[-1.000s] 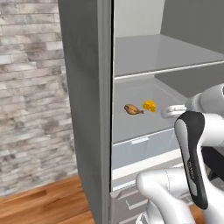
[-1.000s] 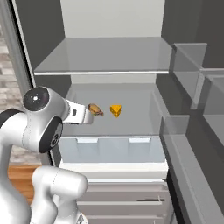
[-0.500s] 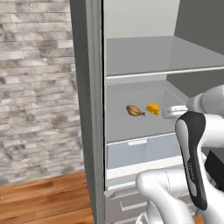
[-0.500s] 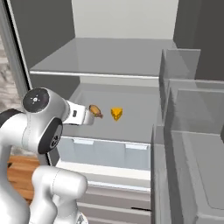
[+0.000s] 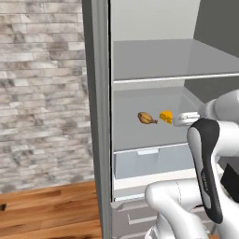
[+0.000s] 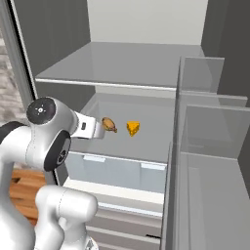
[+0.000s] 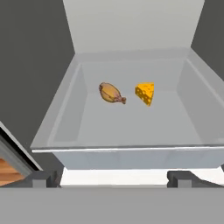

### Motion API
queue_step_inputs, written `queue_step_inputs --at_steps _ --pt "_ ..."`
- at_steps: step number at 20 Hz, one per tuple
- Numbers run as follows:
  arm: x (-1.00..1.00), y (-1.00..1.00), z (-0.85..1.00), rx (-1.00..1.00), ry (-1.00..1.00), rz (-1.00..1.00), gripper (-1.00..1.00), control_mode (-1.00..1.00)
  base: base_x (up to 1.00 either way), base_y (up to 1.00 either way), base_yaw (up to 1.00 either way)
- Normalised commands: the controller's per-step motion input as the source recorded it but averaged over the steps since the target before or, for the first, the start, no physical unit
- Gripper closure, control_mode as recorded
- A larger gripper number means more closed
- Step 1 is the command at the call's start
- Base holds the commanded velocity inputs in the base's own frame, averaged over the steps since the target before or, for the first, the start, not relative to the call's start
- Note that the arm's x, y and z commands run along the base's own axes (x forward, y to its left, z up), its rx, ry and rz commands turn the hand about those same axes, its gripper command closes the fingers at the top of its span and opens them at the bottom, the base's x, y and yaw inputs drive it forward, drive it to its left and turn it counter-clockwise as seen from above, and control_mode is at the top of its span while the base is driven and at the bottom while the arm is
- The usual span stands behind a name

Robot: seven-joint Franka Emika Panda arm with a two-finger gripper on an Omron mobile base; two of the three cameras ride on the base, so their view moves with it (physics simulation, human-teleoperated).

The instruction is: Take the cheese, chicken drumstick, and avocado from the fridge and place them on the plate on the dining counter to create an appetizer plate.

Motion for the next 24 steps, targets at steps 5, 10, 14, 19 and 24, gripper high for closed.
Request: queue_step_inputs --at_steps 5,10,14,19,24 --pt "0.11 -0.19 -0.31 0.00 0.00 0.00 -1.00 -1.00 0.00 0.00 0.00" --pt "0.18 -0.31 -0.31 0.00 0.05 0.00 -1.00 -1.00 0.00 0.00 0.00" --pt "0.26 -0.14 -0.37 0.00 0.00 -0.01 -1.00 -1.00 0.00 0.00 0.00" --pt "0.32 -0.15 -0.34 0.00 0.00 -0.04 -1.00 -1.00 0.00 0.00 0.00" --pt "0.41 -0.41 -0.27 0.00 0.00 -0.09 -1.00 -1.00 0.00 0.00 0.00"
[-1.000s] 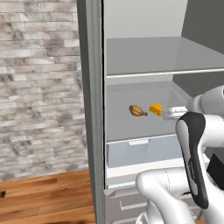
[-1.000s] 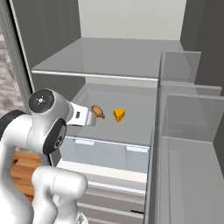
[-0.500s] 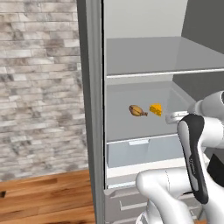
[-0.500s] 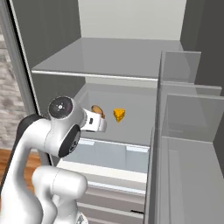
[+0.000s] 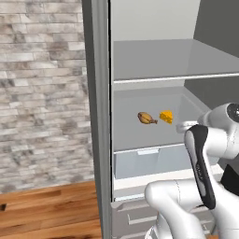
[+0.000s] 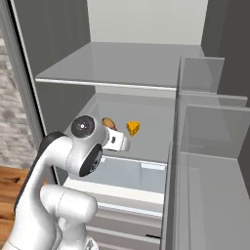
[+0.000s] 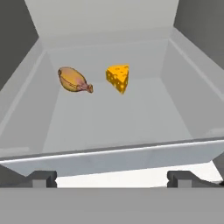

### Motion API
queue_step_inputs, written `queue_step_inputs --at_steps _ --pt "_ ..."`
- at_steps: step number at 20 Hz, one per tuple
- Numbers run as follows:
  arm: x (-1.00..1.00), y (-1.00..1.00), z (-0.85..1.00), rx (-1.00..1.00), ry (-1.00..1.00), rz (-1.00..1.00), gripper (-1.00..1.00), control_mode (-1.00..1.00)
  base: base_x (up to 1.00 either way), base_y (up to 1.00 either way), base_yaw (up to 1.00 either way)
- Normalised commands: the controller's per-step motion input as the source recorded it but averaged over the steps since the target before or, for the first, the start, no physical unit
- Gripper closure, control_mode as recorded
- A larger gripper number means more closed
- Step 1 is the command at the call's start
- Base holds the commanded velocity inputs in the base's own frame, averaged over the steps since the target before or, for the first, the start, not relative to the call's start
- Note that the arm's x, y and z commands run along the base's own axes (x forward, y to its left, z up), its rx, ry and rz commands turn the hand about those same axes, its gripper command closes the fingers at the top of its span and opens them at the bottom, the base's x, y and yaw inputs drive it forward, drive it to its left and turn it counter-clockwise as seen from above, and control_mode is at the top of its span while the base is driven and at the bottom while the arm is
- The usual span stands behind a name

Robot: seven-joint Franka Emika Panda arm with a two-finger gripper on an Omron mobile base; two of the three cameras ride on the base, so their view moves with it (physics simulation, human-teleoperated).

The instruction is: Take the cheese, chicken drumstick, and avocado from the fridge and place them on the plate on the dining counter to create an appetizer plate.

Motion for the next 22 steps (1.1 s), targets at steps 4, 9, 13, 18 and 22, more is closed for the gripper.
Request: queue_step_inputs --at_steps 4,9,13,18,22 --pt "0.46 -0.35 -0.16 0.00 0.00 -0.13 -1.00 -1.00 0.00 0.00 0.00" --pt "0.49 -0.18 -0.17 0.00 0.03 -0.08 -1.00 -1.00 0.00 0.00 0.00" --pt "0.55 0.00 -0.11 0.00 0.08 0.02 -1.00 -1.00 0.00 0.00 0.00" --pt "0.47 0.00 -0.14 0.00 0.09 0.09 -1.00 -1.00 0.00 0.00 0.00" --pt "0.40 0.00 -0.24 0.00 0.01 0.08 -1.00 -1.00 0.00 0.00 0.00"
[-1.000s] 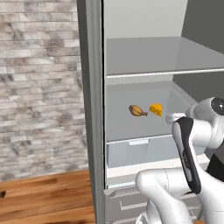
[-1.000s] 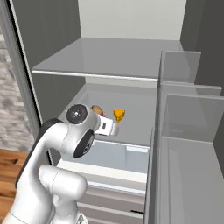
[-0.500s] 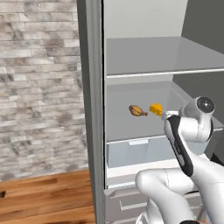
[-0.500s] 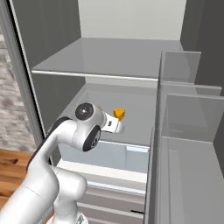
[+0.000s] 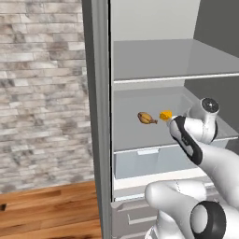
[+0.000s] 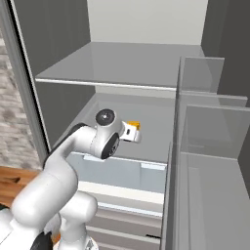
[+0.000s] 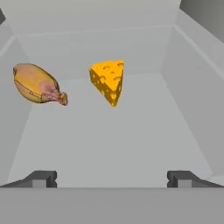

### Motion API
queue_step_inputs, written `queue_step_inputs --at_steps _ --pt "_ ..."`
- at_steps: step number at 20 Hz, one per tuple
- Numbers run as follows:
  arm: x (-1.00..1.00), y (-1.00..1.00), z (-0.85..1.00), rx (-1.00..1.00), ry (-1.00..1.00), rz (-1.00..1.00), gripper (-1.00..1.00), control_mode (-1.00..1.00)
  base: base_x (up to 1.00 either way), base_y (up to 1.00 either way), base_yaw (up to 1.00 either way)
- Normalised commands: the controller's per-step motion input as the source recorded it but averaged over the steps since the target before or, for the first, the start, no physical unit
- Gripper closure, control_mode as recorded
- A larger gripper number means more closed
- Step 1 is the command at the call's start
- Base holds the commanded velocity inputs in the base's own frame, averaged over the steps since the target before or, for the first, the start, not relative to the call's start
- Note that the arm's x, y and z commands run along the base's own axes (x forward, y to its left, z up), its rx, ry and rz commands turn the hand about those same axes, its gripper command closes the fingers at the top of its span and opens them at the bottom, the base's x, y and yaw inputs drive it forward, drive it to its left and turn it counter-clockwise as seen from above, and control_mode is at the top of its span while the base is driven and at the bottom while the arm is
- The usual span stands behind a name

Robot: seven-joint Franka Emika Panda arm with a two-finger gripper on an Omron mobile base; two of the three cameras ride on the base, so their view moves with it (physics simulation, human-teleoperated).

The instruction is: Take the cheese, chicken drumstick, and avocado from the fridge and place them on the plate on the dining counter to create an appetizer plate.

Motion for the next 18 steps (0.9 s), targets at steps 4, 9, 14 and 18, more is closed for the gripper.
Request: queue_step_inputs --at_steps 4,9,14,18 --pt "0.45 0.00 -0.28 0.00 0.00 0.03 -1.00 -1.00 0.00 0.00 0.00" --pt "0.45 0.00 -0.22 0.00 0.00 0.00 -1.00 -1.00 0.00 0.00 0.00" --pt "0.44 -0.02 -0.13 0.00 0.00 0.00 -1.00 -1.00 0.00 0.00 0.00" --pt "0.38 -0.06 -0.12 0.00 0.00 0.00 -1.00 -1.00 0.00 0.00 0.00"
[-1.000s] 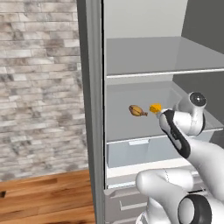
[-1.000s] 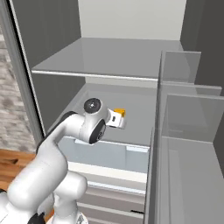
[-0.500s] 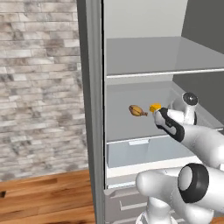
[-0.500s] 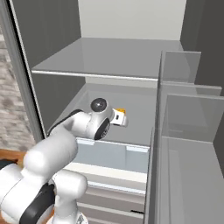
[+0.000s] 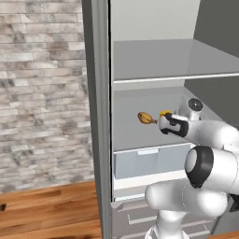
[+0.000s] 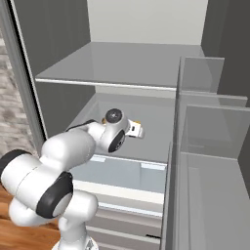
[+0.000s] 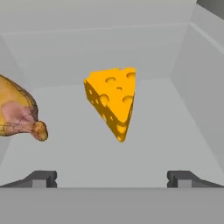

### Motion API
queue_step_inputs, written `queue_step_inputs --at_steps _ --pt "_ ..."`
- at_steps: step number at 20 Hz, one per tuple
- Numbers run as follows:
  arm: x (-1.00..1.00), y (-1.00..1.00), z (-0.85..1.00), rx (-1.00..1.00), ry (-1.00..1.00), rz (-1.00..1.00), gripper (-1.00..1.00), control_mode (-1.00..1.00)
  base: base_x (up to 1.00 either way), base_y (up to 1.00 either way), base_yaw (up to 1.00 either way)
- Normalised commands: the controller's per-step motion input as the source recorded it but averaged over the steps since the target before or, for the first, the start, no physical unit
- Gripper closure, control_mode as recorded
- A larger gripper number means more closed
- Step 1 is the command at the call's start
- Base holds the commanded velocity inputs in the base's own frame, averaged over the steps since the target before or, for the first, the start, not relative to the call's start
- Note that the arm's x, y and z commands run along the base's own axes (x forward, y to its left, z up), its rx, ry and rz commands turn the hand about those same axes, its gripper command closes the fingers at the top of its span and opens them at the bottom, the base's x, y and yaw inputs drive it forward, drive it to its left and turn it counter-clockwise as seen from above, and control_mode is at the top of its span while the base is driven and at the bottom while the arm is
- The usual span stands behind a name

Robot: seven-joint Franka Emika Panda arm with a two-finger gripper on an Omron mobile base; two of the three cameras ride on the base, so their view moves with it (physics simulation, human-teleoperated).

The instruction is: Take the cheese, chicken drumstick, and avocado from the fridge and place them on the plate on the dining counter to create an appetizer plate.

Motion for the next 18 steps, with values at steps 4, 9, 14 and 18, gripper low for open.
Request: queue_step_inputs --at_steps 4,9,14,18 --pt "0.32 -0.22 -0.09 0.00 0.03 0.00 -1.00 -1.00 0.00 0.00 0.00" --pt "0.35 -0.26 -0.03 0.00 0.04 0.00 -1.00 -1.00 0.00 0.00 0.00" --pt "0.36 -0.09 -0.12 0.00 0.03 0.00 -1.00 -1.00 0.00 0.00 0.00" --pt "0.24 0.00 -0.36 0.00 0.03 0.00 -1.00 -1.00 0.00 0.00 0.00"
